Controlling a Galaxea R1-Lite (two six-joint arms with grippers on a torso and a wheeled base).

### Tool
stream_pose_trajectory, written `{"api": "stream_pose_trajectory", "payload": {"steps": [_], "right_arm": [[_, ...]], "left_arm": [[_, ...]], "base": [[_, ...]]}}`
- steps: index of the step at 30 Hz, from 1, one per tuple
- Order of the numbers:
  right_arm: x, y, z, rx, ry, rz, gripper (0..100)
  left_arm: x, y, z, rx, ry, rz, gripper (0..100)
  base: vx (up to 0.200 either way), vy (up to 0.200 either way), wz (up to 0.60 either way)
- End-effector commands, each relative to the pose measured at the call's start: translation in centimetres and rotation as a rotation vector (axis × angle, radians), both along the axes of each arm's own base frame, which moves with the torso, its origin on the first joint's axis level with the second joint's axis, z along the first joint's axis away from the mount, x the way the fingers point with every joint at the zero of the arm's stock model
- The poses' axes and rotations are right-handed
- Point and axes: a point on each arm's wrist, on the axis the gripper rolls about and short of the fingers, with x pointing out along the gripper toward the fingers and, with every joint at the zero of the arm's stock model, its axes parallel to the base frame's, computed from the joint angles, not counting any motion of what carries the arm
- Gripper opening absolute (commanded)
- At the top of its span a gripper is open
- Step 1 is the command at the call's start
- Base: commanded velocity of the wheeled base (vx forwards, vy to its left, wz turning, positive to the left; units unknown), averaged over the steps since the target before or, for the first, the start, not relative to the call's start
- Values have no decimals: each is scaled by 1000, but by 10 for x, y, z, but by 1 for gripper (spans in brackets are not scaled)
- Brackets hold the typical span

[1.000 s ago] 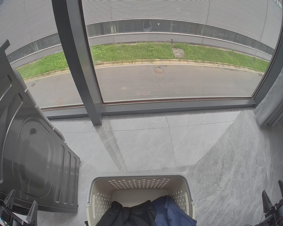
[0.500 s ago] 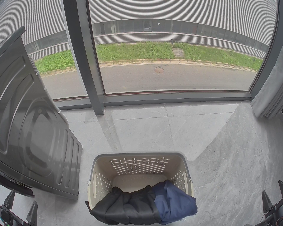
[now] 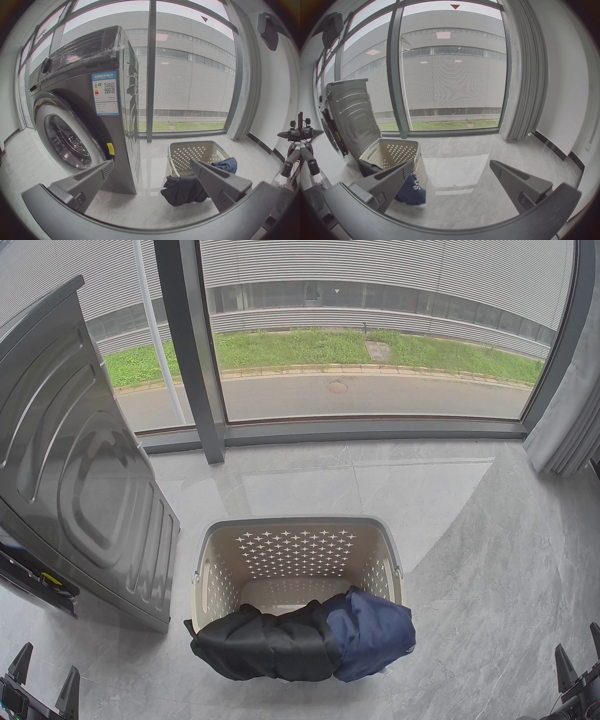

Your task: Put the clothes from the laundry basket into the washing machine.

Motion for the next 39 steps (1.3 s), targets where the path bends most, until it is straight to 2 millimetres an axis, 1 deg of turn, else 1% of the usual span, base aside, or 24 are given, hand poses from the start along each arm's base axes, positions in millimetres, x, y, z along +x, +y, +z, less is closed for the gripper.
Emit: {"api": "stream_pose_trajectory", "payload": {"steps": [1,11,23,39], "right_arm": [[1,0,-5,0,7,-1,100],[1,0,-5,0,7,-1,100],[1,0,-5,0,7,-1,100],[1,0,-5,0,7,-1,100]], "left_arm": [[0,0,-5,0,-1,0,100],[0,0,-5,0,-1,0,100],[0,0,-5,-3,-1,0,100],[0,0,-5,-3,-1,-1,100]], "base": [[-200,0,0],[-200,0,0],[0,0,0],[0,200,0]]}}
